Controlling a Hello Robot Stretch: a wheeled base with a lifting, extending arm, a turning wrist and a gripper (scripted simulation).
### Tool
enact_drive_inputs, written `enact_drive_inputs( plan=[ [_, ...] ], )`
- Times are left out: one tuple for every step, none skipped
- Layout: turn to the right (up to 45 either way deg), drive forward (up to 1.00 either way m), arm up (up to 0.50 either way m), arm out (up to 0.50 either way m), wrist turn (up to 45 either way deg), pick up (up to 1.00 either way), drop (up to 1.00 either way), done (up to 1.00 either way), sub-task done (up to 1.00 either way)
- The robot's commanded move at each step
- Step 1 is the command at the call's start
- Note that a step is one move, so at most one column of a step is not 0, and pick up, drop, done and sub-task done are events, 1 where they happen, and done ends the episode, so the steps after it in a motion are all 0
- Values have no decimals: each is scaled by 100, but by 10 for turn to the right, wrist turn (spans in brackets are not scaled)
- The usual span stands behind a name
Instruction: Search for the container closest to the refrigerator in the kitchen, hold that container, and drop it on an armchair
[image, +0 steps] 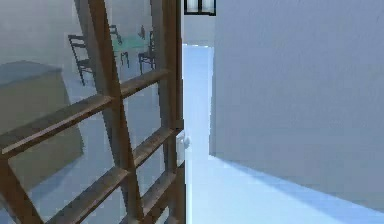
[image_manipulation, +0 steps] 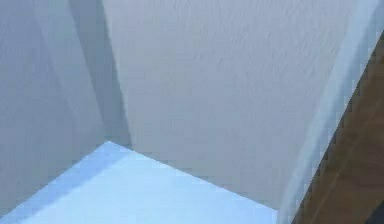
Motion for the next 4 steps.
enact_drive_inputs(
  plan=[
    [300,0,0,0,0,0,0,0,0],
    [0,30,0,0,0,0,0,0,0],
    [-210,0,0,0,0,0,0,0,0],
    [0,80,0,0,0,0,0,0,0]
  ],
)
